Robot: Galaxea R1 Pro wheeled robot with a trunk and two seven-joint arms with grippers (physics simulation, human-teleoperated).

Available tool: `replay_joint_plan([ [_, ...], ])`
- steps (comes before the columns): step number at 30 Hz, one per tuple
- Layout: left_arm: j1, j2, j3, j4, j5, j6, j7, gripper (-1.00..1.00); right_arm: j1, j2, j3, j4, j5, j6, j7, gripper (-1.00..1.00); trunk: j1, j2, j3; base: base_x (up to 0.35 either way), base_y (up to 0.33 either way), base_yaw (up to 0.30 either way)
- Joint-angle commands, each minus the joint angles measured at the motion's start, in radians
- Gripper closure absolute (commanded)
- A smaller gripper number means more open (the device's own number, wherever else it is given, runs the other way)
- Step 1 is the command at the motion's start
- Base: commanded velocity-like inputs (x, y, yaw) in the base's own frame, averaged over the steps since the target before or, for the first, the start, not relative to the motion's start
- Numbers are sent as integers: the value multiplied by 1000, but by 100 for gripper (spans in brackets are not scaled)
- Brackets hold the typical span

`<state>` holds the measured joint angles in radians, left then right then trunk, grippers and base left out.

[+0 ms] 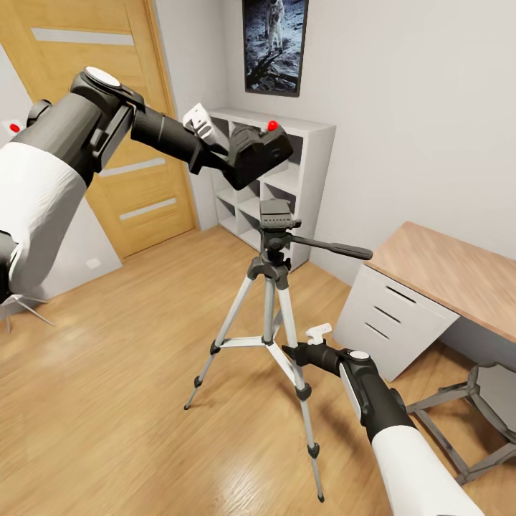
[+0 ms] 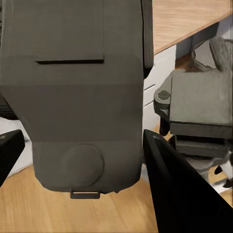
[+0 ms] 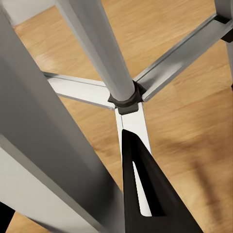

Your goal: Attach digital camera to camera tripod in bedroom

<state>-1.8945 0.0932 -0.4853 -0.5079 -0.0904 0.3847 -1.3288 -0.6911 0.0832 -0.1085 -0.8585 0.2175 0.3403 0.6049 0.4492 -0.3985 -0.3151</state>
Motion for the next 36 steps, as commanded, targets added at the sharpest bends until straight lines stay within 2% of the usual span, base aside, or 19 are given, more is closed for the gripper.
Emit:
replay_joint_plan([
  [1, -1, 8, -1, -20, -2, 7, -25, 100, -1, 1, -7, 33, 68, 1, -2, 100, 1, -1, -2, 0, 0, 0],
  [10, -1, 14, -5, -77, -2, 15, -42, 100, -1, 1, -7, 33, 69, 2, -2, 100, 1, -1, -2, 0, 0, 0],
  [15, -1, 13, -15, -85, -19, 25, -44, 100, -1, 1, -7, 33, 69, -2, -2, 100, 1, -1, -2, 0, 0, 0],
  [18, -1, 6, -19, -86, -40, 29, -38, 100, -1, 1, -7, 33, 70, -3, -2, 100, 1, -1, -2, 0, 0, 0],
  [21, -1, -15, -16, -75, -49, 30, -11, 100, -1, 1, -7, 33, 71, -4, -2, 100, 1, -1, -2, 0, 0, 0],
  [28, -1, -25, -26, -72, -60, 28, -7, 100, -1, 2, -7, 33, 71, -4, -2, 100, 1, -1, -2, 0, 0, 0],
  [33, -1, -24, -42, -72, -90, 26, -31, 100, -1, 3, -6, 33, 71, -4, -2, 100, 1, -1, -2, 0, 0, 0],
  [36, -1, -26, -62, -70, -124, 24, -68, 100, -1, 3, -6, 33, 71, -4, -2, 100, 1, -1, -2, 0, 0, 0],
])
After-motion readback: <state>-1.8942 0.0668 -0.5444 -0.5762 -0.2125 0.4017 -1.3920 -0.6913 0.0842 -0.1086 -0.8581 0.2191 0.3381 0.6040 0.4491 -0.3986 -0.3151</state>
